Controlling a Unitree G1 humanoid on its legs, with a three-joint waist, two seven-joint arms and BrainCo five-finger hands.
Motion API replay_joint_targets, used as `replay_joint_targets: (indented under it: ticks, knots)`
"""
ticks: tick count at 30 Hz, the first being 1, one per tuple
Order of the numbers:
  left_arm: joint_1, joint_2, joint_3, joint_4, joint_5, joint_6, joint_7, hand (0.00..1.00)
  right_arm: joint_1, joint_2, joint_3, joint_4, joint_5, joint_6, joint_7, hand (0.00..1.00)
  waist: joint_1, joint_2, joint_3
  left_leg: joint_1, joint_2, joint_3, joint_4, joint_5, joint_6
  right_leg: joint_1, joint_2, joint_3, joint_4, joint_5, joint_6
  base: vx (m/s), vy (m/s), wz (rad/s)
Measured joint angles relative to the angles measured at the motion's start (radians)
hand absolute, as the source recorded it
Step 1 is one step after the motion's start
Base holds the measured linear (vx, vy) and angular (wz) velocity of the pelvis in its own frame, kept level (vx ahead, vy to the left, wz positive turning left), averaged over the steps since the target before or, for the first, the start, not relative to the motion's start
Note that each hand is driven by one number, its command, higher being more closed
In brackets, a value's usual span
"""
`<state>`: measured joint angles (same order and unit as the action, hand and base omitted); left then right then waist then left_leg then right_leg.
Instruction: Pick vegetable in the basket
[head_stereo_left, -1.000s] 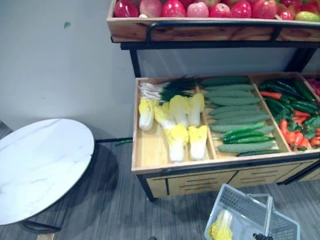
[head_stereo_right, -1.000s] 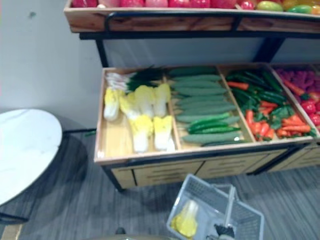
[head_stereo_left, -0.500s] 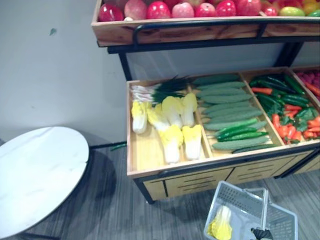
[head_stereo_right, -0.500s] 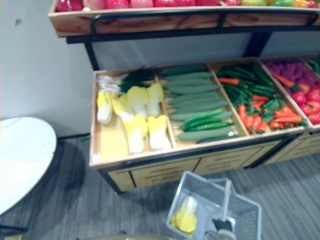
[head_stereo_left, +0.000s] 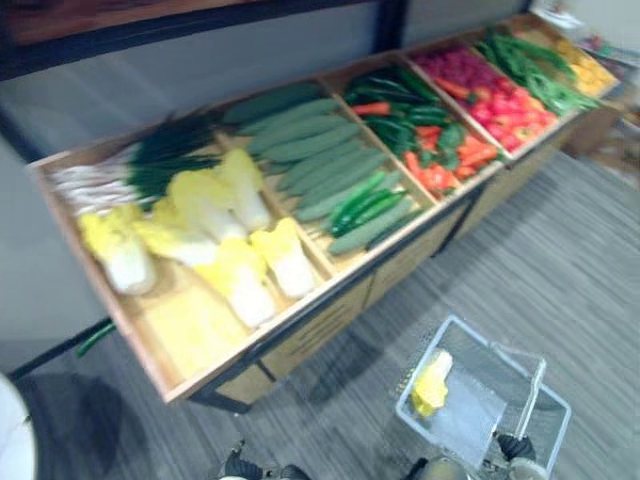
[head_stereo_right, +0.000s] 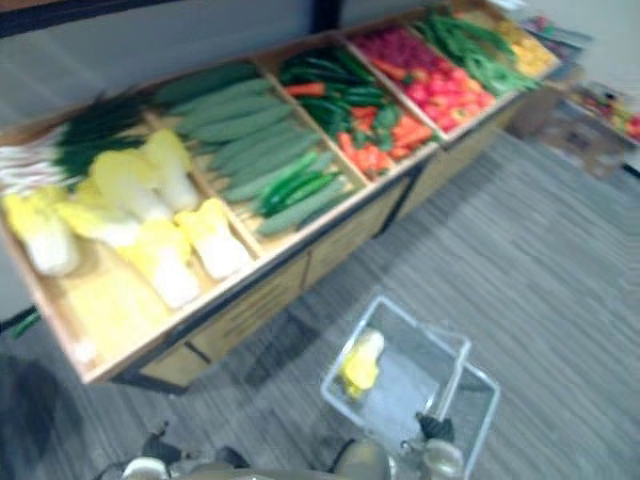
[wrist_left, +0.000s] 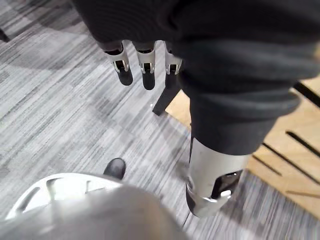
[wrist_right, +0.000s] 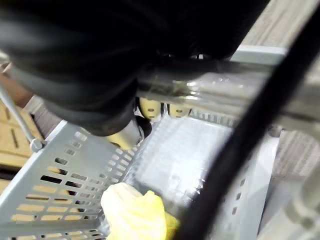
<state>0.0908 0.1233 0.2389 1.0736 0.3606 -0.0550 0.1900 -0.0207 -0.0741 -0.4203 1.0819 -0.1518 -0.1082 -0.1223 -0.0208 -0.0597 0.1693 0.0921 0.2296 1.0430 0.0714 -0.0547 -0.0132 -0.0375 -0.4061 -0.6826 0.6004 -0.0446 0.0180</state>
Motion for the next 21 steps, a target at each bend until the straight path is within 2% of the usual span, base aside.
replay_joint_targets:
  ticks: [1, 2, 3, 6, 7, 8, 9, 10, 11, 12, 13, 14, 15, 16, 17, 18, 19, 21]
  knots:
    - [-0.002, 0.0, 0.008, 0.0, -0.007, 0.003, 0.0, 0.0, -0.019, 0.0, 0.008, 0.018, -0.008, 0.001, 0.001, 1.0, 0.004, -0.002, 0.0, -0.002, 0.022, 0.055, 0.03, 0.0, 0.0, 0.012, 0.011, -0.013, -0.083, -0.019, 0.035, 0.04, -0.325, -1.92]
    - [-0.002, -0.006, 0.012, 0.0, -0.007, 0.004, -0.001, 0.0, -0.033, -0.004, 0.014, 0.032, -0.009, 0.002, 0.002, 1.0, 0.006, -0.003, -0.001, 0.0, 0.045, 0.098, 0.056, 0.0, 0.0, 0.016, 0.043, -0.041, -0.15, -0.045, 0.05, 0.03, -0.346, -1.61]
    - [-0.006, -0.015, 0.017, 0.0, -0.007, 0.006, -0.001, 0.0, -0.04, -0.009, 0.018, 0.034, -0.009, 0.005, 0.001, 1.0, 0.01, 0.006, -0.001, 0.003, 0.059, 0.123, 0.07, 0.0, 0.0, 0.021, 0.064, -0.058, -0.184, -0.054, 0.046, 0.03, -0.321, -1.4]
    - [-0.02, -0.05, 0.043, 0.001, -0.007, 0.007, -0.001, 0.0, -0.043, -0.043, 0.042, 0.044, -0.007, 0.018, -0.003, 1.0, 0.013, 0.059, -0.012, 0.042, 0.106, 0.237, 0.111, 0.016, -0.019, 0.028, 0.161, -0.061, -0.345, -0.058, 0.039, 0.04, -0.353, -1.38]
    - [-0.02, -0.055, 0.043, 0.002, -0.006, 0.006, -0.001, 0.0, -0.036, -0.044, 0.037, 0.057, -0.004, 0.021, -0.005, 1.0, -0.003, 0.061, -0.013, 0.049, 0.147, 0.237, 0.181, 0.016, -0.02, 0.047, 0.189, -0.036, -0.401, -0.058, 0.039, 0.05, -0.309, -0.93]
    - [-0.024, -0.054, 0.044, 0.002, -0.007, 0.004, 0.0, 0.0, -0.021, -0.039, 0.037, 0.06, 0.002, 0.021, -0.008, 1.0, -0.007, 0.064, -0.015, 0.051, 0.202, 0.231, 0.286, 0.016, -0.02, 0.069, 0.21, -0.019, -0.442, -0.058, 0.039, 0.05, -0.304, -0.68]
    - [-0.027, -0.055, 0.044, 0.002, -0.007, 0.002, 0.0, 0.0, -0.015, -0.034, 0.037, 0.06, 0.003, 0.02, -0.012, 1.0, -0.007, 0.063, -0.015, 0.047, 0.226, 0.224, 0.335, 0.001, -0.037, 0.079, 0.215, -0.011, -0.455, -0.058, 0.039, 0.01, -0.166, -0.43]
    - [-0.037, -0.061, 0.044, 0.001, -0.007, -0.002, 0.001, 0.0, -0.011, -0.044, 0.037, 0.062, 0.004, 0.016, -0.021, 1.0, -0.01, 0.067, -0.014, 0.017, 0.232, 0.173, 0.352, -0.06, -0.087, 0.082, 0.217, 0.012, -0.464, -0.058, 0.039, -0.05, -0.041, -0.3]
    - [-0.042, -0.071, 0.042, 0.001, -0.007, -0.009, 0.002, 0.0, -0.005, -0.058, 0.037, 0.065, 0.003, 0.013, -0.022, 1.0, -0.008, 0.084, -0.013, 0.015, 0.229, 0.15, 0.322, -0.006, -0.041, 0.085, 0.226, 0.018, -0.454, -0.059, 0.039, -0.06, 0.02, -0.37]
    - [-0.041, -0.073, 0.044, 0.0, -0.015, -0.009, 0.003, 0.0, -0.005, -0.066, 0.038, 0.071, 0.003, 0.013, -0.021, 1.0, -0.003, 0.096, -0.017, 0.038, 0.239, 0.153, 0.33, -0.007, -0.027, 0.092, 0.228, 0.029, -0.439, -0.06, 0.04, -0.02, 0.046, -0.55]
    - [-0.036, -0.072, 0.043, 0.001, -0.036, -0.008, 0.003, 0.0, -0.006, -0.065, 0.043, 0.076, 0.003, 0.011, -0.02, 1.0, -0.002, 0.087, -0.012, 0.053, 0.257, 0.071, 0.394, 0.011, -0.015, 0.088, 0.22, 0.05, -0.393, -0.069, 0.045, 0.02, 0.024, -0.62]
    - [-0.022, -0.064, 0.044, -0.004, -0.037, -0.01, 0.004, 0.0, -0.005, -0.058, 0.047, 0.076, 0.003, 0.01, -0.02, 1.0, 0.0, 0.081, -0.015, 0.048, 0.274, 0.009, 0.452, 0.024, 0.001, 0.102, 0.224, 0.07, -0.424, -0.065, 0.042, 0.04, 0.019, -0.85]
    - [-0.007, -0.037, 0.039, -0.019, -0.036, -0.015, 0.009, 0.0, -0.004, -0.046, 0.071, 0.067, -0.004, 0.006, -0.02, 1.0, 0.002, 0.035, -0.01, -0.021, 0.265, -0.178, 0.553, -0.029, -0.024, 0.154, 0.21, 0.103, -0.489, -0.064, 0.036, 0.03, 0.116, -0.96]
    - [-0.013, -0.034, 0.035, -0.018, -0.037, -0.017, 0.014, 0.0, -0.018, -0.067, 0.078, 0.062, -0.007, 0.001, -0.021, 1.0, 0.004, 0.034, -0.001, -0.101, 0.137, -0.401, 0.474, -0.148, -0.086, 0.143, 0.167, 0.156, -0.499, -0.064, 0.039, 0.04, 0.19, -0.97]
    - [-0.016, -0.036, 0.031, -0.019, -0.036, -0.023, 0.014, 0.0, -0.029, -0.077, 0.076, 0.066, -0.008, 0.0, -0.021, 1.0, 0.003, 0.032, 0.009, -0.128, 0.063, -0.494, 0.398, -0.176, -0.085, 0.13, 0.14, 0.18, -0.49, -0.058, 0.048, 0.03, 0.352, -0.92]
    - [-0.014, -0.04, 0.02, -0.02, -0.037, -0.024, 0.021, 0.0, -0.035, -0.088, 0.075, 0.074, -0.01, -0.001, -0.021, 1.0, 0.004, 0.036, 0.025, -0.141, -0.055, -0.626, 0.191, -0.143, -0.073, 0.112, 0.102, 0.218, -0.474, -0.044, 0.074, 0.06, 0.363, -0.94]
    - [0.003, -0.054, 0.003, -0.019, -0.038, -0.024, 0.024, 0.0, -0.026, -0.101, 0.071, 0.072, -0.022, -0.004, -0.02, 1.0, 0.008, 0.074, 0.029, -0.141, -0.073, -0.705, 0.047, 0.026, -0.07, 0.11, 0.123, 0.246, -0.479, -0.036, 0.105, 0.07, 0.338, -0.94]
    - [0.006, -0.035, -0.002, -0.017, -0.042, -0.023, 0.028, 0.0, -0.016, -0.053, 0.072, 0.069, -0.027, -0.006, -0.021, 1.0, 0.028, 0.042, 0.028, -0.142, -0.114, -0.709, 0.08, 0.001, -0.074, 0.108, 0.096, 0.29, -0.518, -0.025, 0.141, 0.12, 0.174, -0.56]
